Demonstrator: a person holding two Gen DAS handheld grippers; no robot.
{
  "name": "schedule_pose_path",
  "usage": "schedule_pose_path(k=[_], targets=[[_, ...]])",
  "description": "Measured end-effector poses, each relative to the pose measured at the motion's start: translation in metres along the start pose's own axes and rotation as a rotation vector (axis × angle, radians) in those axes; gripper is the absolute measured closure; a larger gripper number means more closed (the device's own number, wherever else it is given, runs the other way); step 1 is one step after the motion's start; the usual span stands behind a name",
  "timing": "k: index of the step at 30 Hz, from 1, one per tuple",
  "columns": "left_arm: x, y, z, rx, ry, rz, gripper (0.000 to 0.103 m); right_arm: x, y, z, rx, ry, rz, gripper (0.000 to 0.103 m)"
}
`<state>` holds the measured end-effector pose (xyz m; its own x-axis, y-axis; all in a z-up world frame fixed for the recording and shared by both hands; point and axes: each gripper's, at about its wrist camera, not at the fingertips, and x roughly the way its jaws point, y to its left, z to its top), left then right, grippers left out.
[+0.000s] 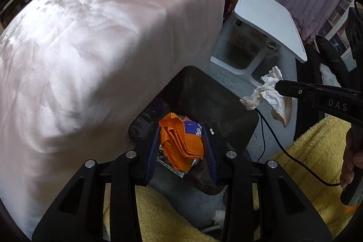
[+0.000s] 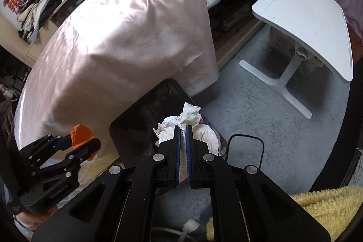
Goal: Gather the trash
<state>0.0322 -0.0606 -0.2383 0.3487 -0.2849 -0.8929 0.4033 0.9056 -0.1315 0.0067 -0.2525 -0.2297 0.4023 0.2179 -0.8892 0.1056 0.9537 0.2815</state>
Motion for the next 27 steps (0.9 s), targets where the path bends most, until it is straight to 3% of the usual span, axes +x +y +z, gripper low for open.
schedule_pose_path(k=[5,17,21,23,25,27], targets=[[0.024,0.001,-0.004,-0.017,0.068,0.007,0.068,0.017,0.003,-0.002,0.016,0.03,0.007,0.097],[0.046,-0.001,0.007,-0.028,0.132,0.017,0.065,0.031,0.014,0.005,0.013,0.035,0.018,0.093],[0.04,0.0,0.01,-0.028,0.111,0.026,0.048,0.027,0.015,0.011,0.022,0.022,0.02,0.092],[0.035,0.001,0.011,-0.029,0.096,0.03,0.037,0.023,0.014,0.014,0.029,0.007,0.023,0.08],[0.028,0.003,0.012,-0.033,0.078,0.03,0.028,0.018,0.014,0.016,0.033,-0.009,0.037,0.054],[0.019,0.006,0.013,-0.032,0.063,0.043,0.026,0.011,0.014,0.018,0.035,-0.028,0.043,0.051]])
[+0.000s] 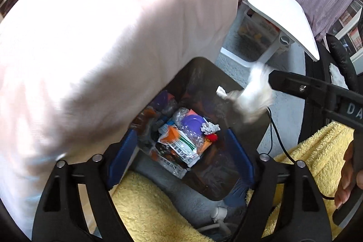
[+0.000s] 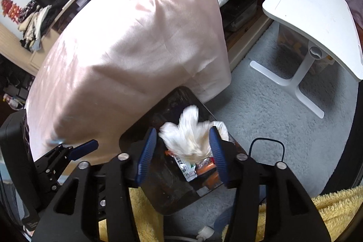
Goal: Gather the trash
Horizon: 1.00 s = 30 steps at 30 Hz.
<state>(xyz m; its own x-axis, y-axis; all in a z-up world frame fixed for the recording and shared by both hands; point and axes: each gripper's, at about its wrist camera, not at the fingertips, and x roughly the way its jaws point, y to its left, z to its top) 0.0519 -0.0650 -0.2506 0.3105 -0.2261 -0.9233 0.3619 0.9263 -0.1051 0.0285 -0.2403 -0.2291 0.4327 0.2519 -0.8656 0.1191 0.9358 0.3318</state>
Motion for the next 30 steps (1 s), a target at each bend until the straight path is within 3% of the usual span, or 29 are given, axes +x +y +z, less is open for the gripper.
schedule_pose_path(k=[2,4,5,7,14,24,30], targets=[[-0.01,0.004,0.001,-0.015,-0.002,-0.032,0.025,-0.008,0.001,0.002,0.0,-0.019,-0.001,0.041],[-0.022,0.006,0.0,-0.015,-0.015,-0.031,0.023,-0.021,0.0,0.004,0.001,-0.05,-0.004,0.019],[-0.032,0.004,-0.001,-0.004,-0.036,-0.005,0.01,-0.029,-0.001,0.005,-0.002,-0.069,-0.008,0.014],[-0.054,0.002,-0.001,0.01,-0.094,0.008,0.008,-0.046,-0.001,0.006,-0.011,-0.107,-0.022,0.004],[-0.136,0.005,-0.001,0.001,-0.269,0.022,0.008,-0.118,0.0,0.004,-0.027,-0.272,-0.098,0.004],[-0.244,0.013,-0.014,-0.023,-0.533,0.15,0.008,-0.221,0.027,-0.017,-0.102,-0.526,-0.207,0.004],[-0.286,0.01,-0.02,-0.024,-0.636,0.207,0.008,-0.265,0.05,-0.03,-0.146,-0.64,-0.262,0.003]])
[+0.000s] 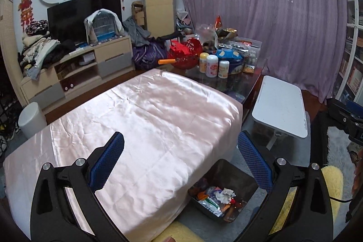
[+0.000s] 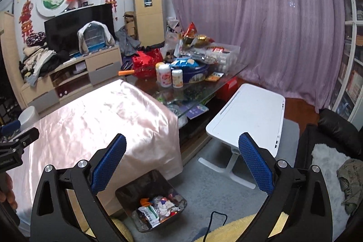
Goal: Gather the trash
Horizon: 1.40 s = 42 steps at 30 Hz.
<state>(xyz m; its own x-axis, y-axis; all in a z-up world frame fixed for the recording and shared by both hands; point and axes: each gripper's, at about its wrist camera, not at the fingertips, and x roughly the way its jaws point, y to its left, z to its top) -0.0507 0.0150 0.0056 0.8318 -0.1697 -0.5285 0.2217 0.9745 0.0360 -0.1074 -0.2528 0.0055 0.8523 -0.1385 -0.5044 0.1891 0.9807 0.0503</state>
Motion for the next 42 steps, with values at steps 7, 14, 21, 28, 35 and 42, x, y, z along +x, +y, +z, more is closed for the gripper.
schedule_pose_path(k=[7,14,21,28,35,42], targets=[[-0.027,0.003,0.012,-0.028,-0.062,0.042,0.008,-0.035,0.008,0.012,-0.004,-0.065,-0.029,0.003],[-0.032,0.0,0.012,-0.025,-0.066,0.034,0.008,-0.036,0.012,0.009,-0.01,-0.058,-0.016,0.003],[-0.034,-0.001,0.01,-0.024,-0.064,0.025,0.008,-0.039,0.014,0.009,-0.008,-0.063,-0.024,0.004],[-0.034,-0.001,0.01,-0.026,-0.065,0.023,0.008,-0.04,0.015,0.008,-0.009,-0.062,-0.025,0.003],[-0.035,0.0,0.01,-0.021,-0.062,0.027,0.008,-0.04,0.017,0.009,-0.009,-0.055,-0.028,0.003],[-0.039,-0.001,0.007,-0.023,-0.07,0.018,0.008,-0.038,0.017,0.01,-0.007,-0.056,-0.034,0.003]])
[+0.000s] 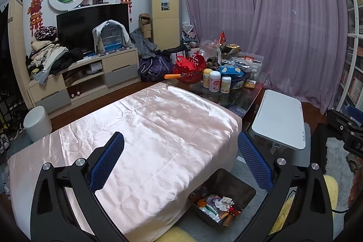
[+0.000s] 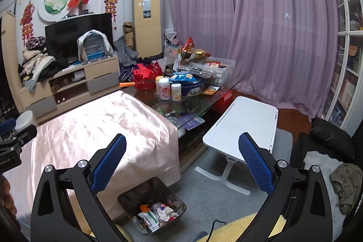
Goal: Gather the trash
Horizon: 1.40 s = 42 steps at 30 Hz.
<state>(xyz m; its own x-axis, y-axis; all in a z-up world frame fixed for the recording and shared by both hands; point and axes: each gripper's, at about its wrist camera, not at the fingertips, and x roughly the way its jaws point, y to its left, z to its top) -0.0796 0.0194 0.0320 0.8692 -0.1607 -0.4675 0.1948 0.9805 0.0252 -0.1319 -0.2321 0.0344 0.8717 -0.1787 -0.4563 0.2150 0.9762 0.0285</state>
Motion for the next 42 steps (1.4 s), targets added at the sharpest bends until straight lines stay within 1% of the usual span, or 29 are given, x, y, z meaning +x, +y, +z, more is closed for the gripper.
schedule_pose_path(k=[42], targets=[[-0.0036,-0.0023,0.0022,0.002,-0.011,-0.002,0.008,0.0023,0.0009,-0.0024,0.013,-0.002,-0.014,0.003]])
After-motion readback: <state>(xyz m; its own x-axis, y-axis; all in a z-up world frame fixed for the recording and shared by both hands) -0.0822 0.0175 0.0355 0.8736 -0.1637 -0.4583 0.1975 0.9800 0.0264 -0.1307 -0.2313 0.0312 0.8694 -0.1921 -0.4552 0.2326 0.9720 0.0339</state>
